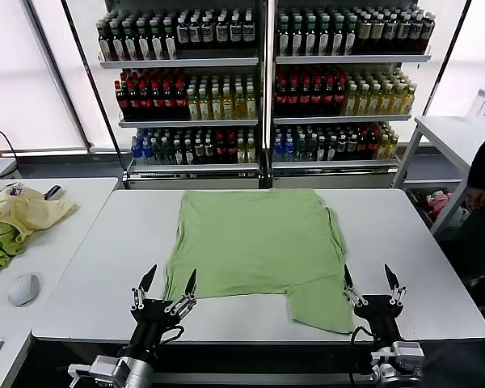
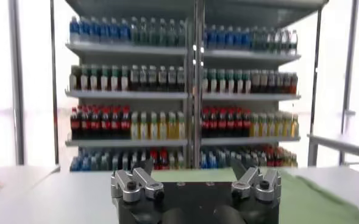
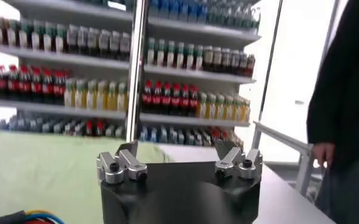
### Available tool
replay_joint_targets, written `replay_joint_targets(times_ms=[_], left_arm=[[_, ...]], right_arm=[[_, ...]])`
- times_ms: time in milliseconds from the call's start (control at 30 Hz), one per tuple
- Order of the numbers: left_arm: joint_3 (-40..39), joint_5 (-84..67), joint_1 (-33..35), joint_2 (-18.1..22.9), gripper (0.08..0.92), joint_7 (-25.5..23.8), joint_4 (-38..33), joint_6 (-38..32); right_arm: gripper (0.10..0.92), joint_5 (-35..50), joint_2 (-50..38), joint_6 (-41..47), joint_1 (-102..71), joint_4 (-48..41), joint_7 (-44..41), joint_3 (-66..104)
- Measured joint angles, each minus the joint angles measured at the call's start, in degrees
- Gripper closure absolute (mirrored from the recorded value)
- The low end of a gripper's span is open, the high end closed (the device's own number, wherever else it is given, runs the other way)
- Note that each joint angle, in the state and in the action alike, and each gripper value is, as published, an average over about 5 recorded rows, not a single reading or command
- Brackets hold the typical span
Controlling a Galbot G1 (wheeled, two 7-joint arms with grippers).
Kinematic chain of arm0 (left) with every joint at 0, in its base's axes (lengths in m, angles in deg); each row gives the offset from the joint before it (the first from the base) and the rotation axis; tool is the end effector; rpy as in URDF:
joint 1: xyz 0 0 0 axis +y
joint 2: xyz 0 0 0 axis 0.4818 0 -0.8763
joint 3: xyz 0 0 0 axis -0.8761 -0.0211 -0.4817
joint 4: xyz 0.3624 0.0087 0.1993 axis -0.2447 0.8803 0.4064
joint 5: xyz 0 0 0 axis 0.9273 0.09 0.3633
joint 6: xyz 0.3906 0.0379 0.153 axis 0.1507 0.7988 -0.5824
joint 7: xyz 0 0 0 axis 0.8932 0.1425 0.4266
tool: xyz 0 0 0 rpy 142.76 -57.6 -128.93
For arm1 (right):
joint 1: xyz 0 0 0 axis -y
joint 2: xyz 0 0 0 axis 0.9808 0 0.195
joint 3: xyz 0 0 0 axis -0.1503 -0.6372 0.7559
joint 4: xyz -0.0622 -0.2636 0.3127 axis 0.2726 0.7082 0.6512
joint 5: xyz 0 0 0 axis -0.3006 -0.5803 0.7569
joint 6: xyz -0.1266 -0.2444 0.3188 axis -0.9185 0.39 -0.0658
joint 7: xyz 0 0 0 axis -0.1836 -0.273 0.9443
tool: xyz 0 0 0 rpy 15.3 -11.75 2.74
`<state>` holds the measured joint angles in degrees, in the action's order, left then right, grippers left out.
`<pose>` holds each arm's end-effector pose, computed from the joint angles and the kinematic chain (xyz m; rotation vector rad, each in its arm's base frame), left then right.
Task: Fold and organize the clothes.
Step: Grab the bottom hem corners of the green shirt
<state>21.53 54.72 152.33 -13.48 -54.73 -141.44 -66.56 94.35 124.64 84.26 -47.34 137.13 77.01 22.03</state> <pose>0.1824 -0.0031 -0.2782 -0.2303 -2.9431 -0.0160 0.1795 -0.0354 -0.3177 -0.1045 -2.8889 0.2465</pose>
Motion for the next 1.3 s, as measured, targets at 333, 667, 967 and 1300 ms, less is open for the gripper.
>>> replay_joint_targets(times_ms=[333,667,967,1300], left_arm=[[-0.9,-3.2,-2.7,-3.5,0.177,3.8,3.5,8.2],[-0.9,-7.5,-8.2,-6.3,0.177,9.0,9.1,12.2],[-1.8,-12.9,-12.2,-7.9,0.177,11.2,13.7,13.9],[-3.3,-19.1,-14.8,-8.1,0.277,12.0,17.0,14.5]], right_arm=[[0.203,-0.4,0.8,4.5,-1.5,-1.4,0.7,-2.8],[0.203,-1.1,2.7,7.2,1.3,-5.1,1.8,-5.7],[0.203,-0.7,3.9,8.6,3.4,-7.6,2.9,-6.4],[0.361,2.0,3.9,9.3,3.9,-8.5,2.8,-7.2]])
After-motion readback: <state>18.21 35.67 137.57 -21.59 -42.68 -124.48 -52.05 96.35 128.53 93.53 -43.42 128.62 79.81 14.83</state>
